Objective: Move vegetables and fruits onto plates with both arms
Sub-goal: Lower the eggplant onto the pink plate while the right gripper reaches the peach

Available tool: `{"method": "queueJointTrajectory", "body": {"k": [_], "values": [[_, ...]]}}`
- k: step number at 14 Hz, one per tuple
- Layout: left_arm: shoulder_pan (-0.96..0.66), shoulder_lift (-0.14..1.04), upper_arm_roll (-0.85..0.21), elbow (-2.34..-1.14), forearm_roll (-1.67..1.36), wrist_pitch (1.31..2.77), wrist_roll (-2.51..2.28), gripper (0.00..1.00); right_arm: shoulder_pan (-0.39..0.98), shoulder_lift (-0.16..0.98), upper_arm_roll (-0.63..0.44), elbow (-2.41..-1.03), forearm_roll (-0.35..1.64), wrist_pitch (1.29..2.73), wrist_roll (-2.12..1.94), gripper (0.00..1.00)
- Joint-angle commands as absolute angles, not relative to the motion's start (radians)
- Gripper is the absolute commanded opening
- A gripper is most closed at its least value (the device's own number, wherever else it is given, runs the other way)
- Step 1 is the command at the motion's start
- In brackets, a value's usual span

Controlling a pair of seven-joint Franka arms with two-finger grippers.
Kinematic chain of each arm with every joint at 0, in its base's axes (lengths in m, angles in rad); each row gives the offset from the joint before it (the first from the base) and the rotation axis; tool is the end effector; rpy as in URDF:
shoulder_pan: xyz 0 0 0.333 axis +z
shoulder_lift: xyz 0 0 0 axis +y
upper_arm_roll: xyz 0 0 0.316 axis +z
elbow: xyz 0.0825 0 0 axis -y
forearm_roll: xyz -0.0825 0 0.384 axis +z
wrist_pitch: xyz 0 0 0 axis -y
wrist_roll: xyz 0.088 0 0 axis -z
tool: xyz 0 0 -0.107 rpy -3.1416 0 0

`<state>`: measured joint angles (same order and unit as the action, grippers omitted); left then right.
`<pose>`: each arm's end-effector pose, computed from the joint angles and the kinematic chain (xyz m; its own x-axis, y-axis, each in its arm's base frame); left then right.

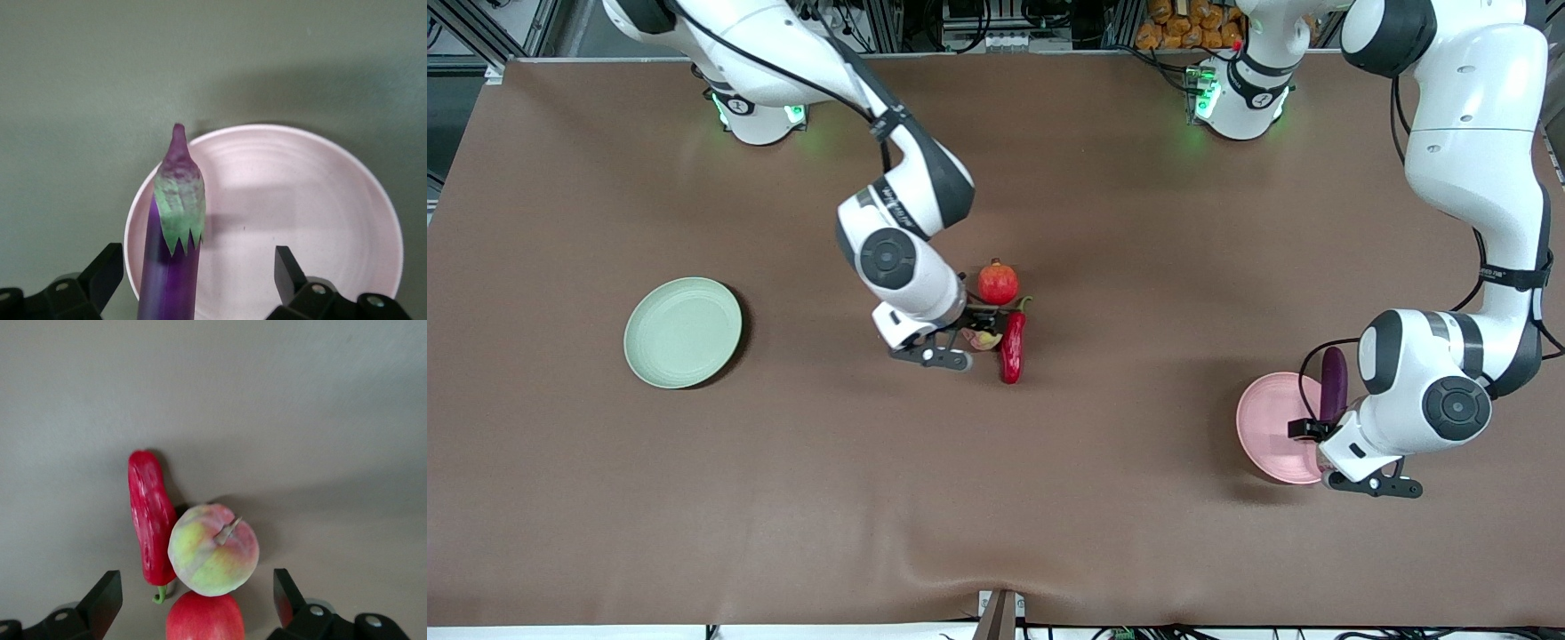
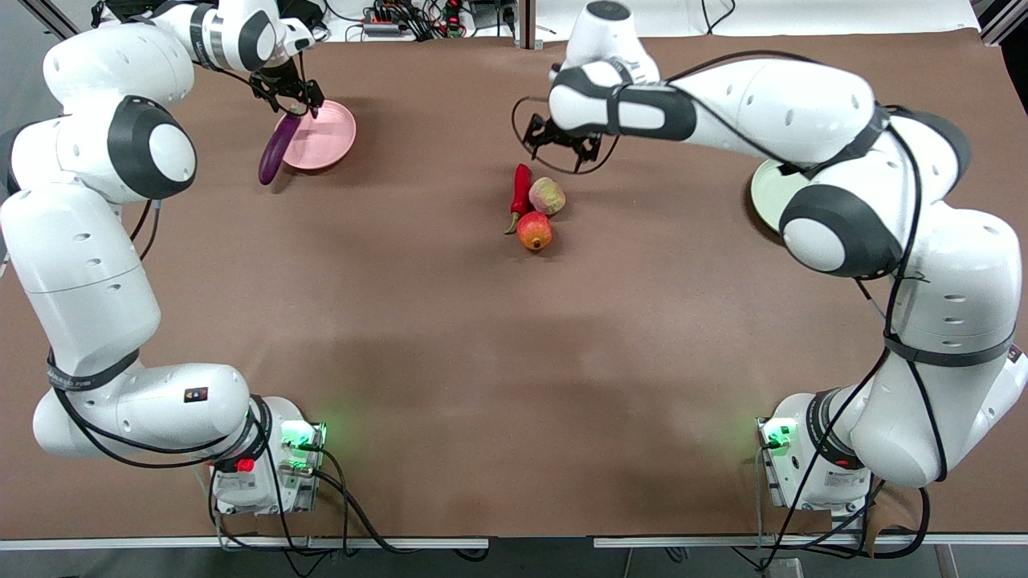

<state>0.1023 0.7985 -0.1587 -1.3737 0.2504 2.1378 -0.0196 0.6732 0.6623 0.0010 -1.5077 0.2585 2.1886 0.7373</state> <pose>0.7328 -0.0064 0.2403 0.9917 -0.1265 -0.0248 -0.1283 -0.9872 -0.0947 0.5518 0.4527 0.2787 0.9703 -0.1970 -0.1404 -0.2184 -0.9629 -0.1585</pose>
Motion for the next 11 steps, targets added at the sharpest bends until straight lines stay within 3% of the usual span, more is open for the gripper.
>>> {"method": "queueJointTrajectory", "body": {"k": [1,10,11], "values": [[0.095,0.746,-0.159,-1.376,0.273,2.125,-0.02,1.0,0.695,0.684,-0.012,-1.493,0.216,2.197,0.769,1.0],[0.049,0.652,-0.216,-1.376,0.216,2.049,-0.342,1.0,0.709,0.756,-0.014,-1.5,0.193,2.267,0.816,1.0],[0.048,0.652,-0.23,-1.376,0.215,2.049,-0.398,1.0,0.709,0.756,-0.014,-1.502,0.184,2.267,0.816,0.9]]}}
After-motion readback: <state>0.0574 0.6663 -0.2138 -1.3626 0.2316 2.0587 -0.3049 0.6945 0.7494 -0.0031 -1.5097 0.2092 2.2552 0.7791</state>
